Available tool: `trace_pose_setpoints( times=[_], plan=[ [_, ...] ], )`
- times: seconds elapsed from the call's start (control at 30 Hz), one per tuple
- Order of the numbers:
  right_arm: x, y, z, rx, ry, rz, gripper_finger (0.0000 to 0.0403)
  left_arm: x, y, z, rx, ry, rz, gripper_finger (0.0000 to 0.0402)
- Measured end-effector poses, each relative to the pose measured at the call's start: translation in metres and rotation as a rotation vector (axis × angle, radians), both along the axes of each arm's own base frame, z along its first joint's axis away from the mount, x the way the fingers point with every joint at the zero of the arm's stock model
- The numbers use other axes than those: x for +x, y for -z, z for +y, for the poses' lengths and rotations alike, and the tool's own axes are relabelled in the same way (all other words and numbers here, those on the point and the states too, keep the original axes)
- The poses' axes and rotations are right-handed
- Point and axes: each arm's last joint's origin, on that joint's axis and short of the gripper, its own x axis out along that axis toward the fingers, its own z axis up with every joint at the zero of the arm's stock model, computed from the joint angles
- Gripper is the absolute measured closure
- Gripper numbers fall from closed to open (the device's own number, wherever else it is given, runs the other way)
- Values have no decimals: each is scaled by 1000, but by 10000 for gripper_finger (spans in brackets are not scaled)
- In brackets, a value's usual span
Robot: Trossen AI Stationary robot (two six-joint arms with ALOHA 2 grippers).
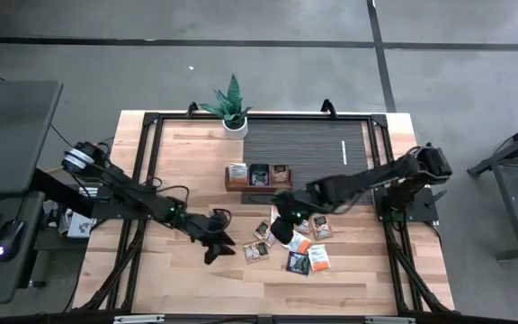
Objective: Pick & Place Tea
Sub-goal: Put the brown tea bag into the right section of the wooden organizer
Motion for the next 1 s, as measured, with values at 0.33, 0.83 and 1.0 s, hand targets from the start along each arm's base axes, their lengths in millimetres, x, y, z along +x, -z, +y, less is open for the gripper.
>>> trace_pose_setpoints(
  times=[0.33,0.83,1.0],
  plan=[
    [-17,34,39,21,81,-111,227,30,22,-16,-84,-90,56,216],
    [-32,52,65,67,71,-181,227,78,27,-38,120,-121,265,216],
    [-34,52,69,90,107,-177,227,80,30,-39,150,-135,299,216]
  ],
)
